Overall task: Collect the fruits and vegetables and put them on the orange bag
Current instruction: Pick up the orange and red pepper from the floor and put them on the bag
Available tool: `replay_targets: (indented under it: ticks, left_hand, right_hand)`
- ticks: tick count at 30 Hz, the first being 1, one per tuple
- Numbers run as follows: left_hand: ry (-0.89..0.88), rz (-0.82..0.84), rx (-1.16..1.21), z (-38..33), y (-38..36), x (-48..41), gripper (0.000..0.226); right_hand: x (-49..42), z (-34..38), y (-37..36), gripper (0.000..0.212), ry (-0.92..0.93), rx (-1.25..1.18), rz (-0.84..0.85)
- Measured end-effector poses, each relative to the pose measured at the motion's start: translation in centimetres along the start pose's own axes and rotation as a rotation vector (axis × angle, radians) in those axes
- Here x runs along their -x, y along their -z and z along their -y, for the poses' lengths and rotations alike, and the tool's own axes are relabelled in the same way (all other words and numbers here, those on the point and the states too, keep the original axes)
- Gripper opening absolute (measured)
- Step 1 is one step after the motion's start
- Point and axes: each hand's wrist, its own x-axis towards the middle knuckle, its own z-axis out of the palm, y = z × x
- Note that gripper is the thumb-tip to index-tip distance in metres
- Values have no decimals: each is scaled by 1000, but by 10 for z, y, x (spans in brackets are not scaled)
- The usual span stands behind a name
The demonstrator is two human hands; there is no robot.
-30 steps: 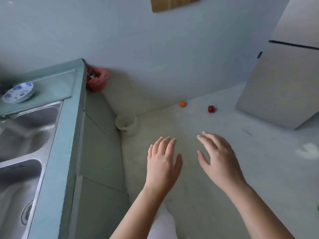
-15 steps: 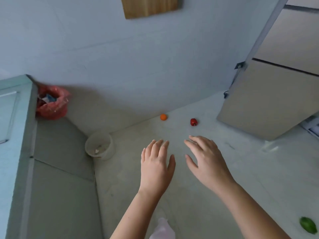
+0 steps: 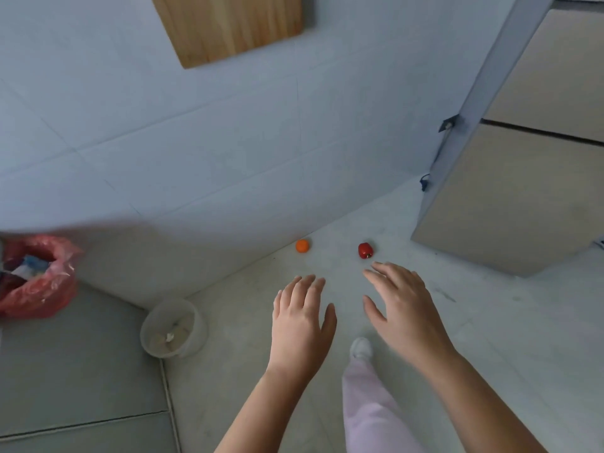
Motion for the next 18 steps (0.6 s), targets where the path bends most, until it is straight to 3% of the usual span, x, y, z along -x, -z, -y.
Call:
replay_targets:
  ticks: [10, 18]
  left_hand:
    - [-124, 94, -88, 0, -88, -199, 41]
    - [-65, 190, -120, 51, -186, -294, 43]
  right_hand:
    - [-146, -137, -30, 29, -114, -38, -64]
    - [-221, -236, -107, 31, -184, -12, -50]
